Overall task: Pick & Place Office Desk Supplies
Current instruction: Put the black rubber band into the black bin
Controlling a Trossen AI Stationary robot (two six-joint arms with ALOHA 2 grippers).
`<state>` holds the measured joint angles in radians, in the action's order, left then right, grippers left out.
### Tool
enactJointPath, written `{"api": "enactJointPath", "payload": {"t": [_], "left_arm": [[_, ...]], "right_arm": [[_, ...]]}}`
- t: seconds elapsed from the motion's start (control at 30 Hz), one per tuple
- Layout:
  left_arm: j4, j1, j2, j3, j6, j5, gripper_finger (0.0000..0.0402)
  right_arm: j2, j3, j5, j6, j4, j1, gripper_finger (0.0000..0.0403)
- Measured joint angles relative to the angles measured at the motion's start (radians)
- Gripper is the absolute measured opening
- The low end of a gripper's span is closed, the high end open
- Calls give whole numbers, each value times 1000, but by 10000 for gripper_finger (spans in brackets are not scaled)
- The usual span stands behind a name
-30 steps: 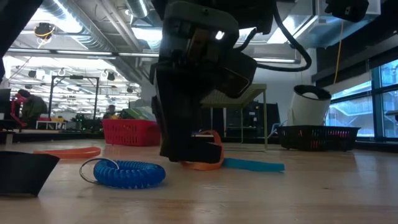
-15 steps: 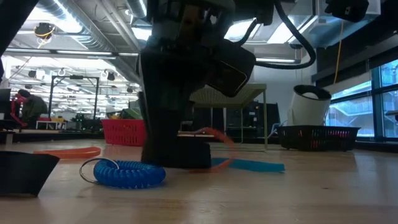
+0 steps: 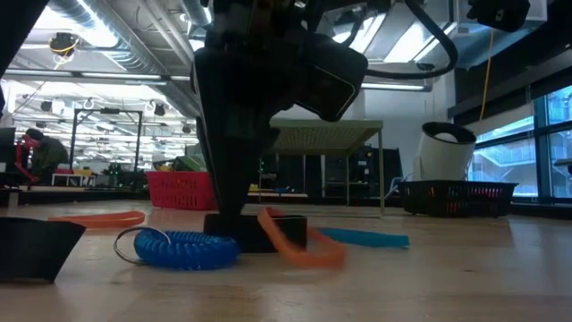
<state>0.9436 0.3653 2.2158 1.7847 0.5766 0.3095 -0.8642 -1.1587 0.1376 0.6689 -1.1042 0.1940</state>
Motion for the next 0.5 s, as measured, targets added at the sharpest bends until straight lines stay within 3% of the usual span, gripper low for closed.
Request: {"api": "enactJointPath", "payload": {"t": [0.5], "left_arm": [[3, 1, 0, 0, -23, -69, 109]], "right_arm": [[0, 0, -26, 3, 0, 0, 91]]}}
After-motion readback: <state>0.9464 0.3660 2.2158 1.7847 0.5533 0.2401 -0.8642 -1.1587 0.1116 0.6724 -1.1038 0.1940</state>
